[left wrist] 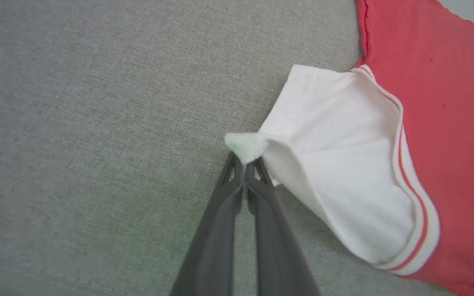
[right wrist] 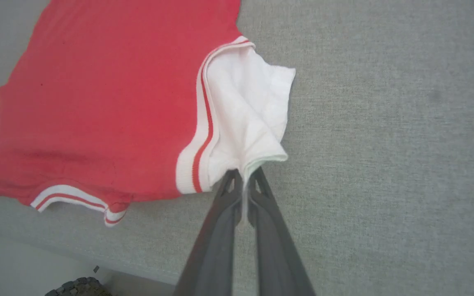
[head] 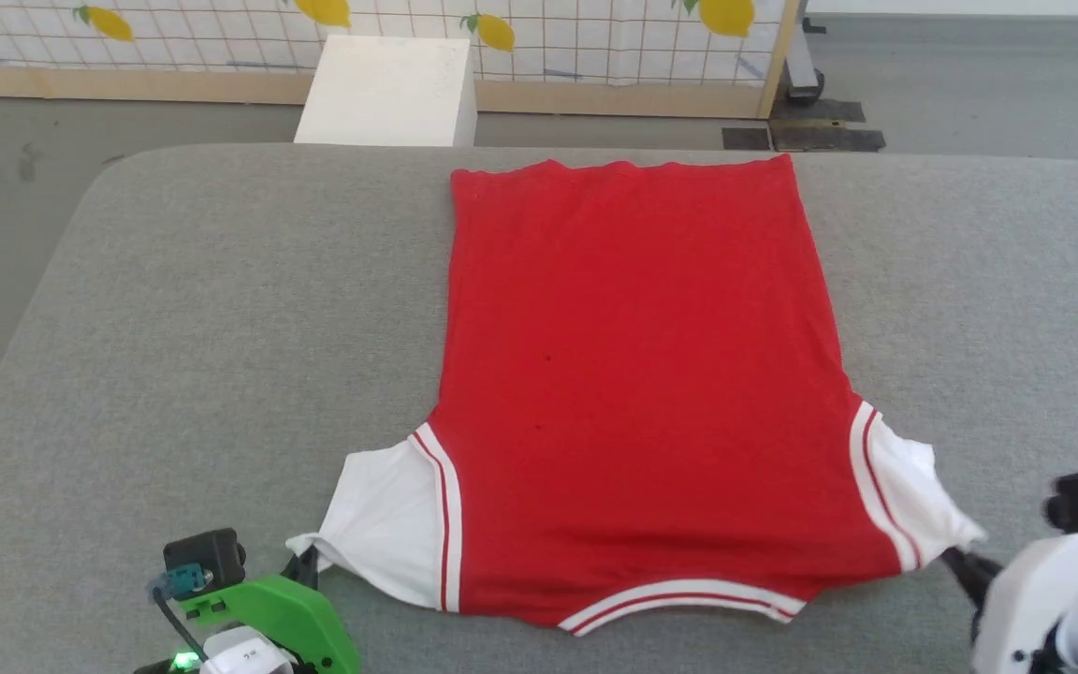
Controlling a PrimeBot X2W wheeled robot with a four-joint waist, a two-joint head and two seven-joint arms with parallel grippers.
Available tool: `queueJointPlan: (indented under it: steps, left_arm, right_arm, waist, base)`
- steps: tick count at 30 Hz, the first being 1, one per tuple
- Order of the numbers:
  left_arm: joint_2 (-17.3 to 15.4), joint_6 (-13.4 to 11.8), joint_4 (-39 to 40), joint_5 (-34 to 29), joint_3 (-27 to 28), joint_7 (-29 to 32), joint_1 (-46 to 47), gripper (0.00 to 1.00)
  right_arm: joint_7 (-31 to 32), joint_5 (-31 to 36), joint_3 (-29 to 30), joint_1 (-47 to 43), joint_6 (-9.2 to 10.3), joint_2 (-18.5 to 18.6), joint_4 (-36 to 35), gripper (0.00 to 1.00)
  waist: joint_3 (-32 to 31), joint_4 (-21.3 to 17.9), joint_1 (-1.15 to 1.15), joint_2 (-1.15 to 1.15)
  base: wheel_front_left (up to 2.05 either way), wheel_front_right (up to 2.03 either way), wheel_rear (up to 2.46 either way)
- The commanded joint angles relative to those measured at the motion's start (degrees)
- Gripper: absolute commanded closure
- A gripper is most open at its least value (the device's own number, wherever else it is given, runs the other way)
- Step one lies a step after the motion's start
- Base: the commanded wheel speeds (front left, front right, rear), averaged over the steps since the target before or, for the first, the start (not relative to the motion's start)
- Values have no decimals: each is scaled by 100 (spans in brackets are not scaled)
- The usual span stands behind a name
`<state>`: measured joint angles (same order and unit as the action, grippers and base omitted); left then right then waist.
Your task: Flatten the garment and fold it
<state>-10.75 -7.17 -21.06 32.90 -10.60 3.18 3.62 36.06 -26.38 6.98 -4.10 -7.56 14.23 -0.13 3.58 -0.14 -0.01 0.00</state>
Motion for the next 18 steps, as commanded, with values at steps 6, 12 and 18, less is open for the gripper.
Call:
queueJointPlan:
  steps: [6, 12, 18]
  left_arm:
    - [-74, -179, 149, -153, -78, 128, 44, 100]
    - [-22, -208, 243, -106, -84, 129, 125, 100]
    - [-8, -220, 310, -41, -51, 93, 150, 100]
  right_arm:
    - [1256, 647, -585, 502, 8, -20, 216, 100]
    - [1830, 904, -999, 816, 8, 6, 707, 100]
    - [1822, 826, -1124, 956, 8, 72, 1027, 65]
  waist:
    - [125, -62, 1, 0]
    - [257, -32, 1, 0]
    - [340, -58, 1, 0]
  base:
    - [0, 0, 0]
    - [0, 0, 0]
    - [0, 0, 0]
